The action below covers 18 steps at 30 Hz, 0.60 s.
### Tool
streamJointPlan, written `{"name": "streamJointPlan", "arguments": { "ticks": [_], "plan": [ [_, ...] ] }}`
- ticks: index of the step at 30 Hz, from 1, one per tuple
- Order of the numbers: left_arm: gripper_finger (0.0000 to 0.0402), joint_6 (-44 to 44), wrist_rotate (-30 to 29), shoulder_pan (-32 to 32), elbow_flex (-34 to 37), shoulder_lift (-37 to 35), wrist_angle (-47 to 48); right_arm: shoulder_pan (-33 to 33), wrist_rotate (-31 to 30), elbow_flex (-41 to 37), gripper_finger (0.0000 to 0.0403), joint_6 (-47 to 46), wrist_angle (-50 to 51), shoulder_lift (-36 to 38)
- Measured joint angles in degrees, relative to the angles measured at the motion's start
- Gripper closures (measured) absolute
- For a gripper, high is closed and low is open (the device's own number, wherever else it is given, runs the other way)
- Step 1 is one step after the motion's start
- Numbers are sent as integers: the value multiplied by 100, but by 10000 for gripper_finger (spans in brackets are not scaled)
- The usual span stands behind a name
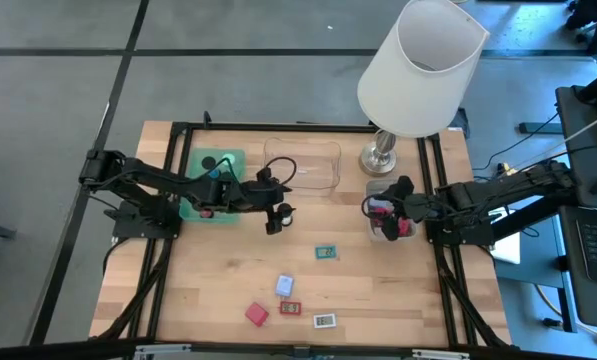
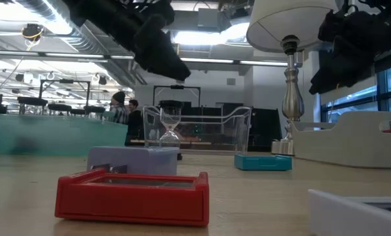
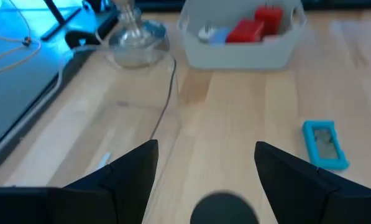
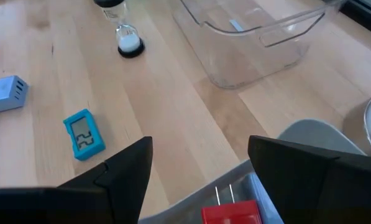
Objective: Pick & Place Office items
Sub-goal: Put the black and white hourglass into the green bin
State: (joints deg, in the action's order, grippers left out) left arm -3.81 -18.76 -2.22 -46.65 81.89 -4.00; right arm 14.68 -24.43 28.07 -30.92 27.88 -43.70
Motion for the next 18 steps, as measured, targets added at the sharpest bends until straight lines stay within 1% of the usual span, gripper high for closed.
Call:
{"name": "streamJointPlan", "arguments": {
  "ticks": [3, 6, 7, 9, 11, 15, 18],
  "plan": [
    [137, -136, 116, -4, -2, 0, -313, 0, 0, 0, 135, 0, 0, -1],
    [137, -392, 332, -4, -2, 0, -435, 0, 0, -1, 135, -2, 0, -1],
    [137, -490, 293, -7, -2, 0, -412, 0, 0, -1, 135, -2, 0, -1],
    [136, -682, -6, -33, -4, -7, -136, 0, 0, -1, 135, -2, 0, -1],
    [131, -746, -63, -93, -2, -12, 137, 0, 0, -1, 135, -4, 0, -1],
    [98, -546, 227, -242, -2, -31, 209, 0, -2, 0, 135, -11, 0, -1],
    [62, -457, 157, -315, -2, -31, 232, 0, -1, 0, 135, -11, 0, -2]
  ]
}}
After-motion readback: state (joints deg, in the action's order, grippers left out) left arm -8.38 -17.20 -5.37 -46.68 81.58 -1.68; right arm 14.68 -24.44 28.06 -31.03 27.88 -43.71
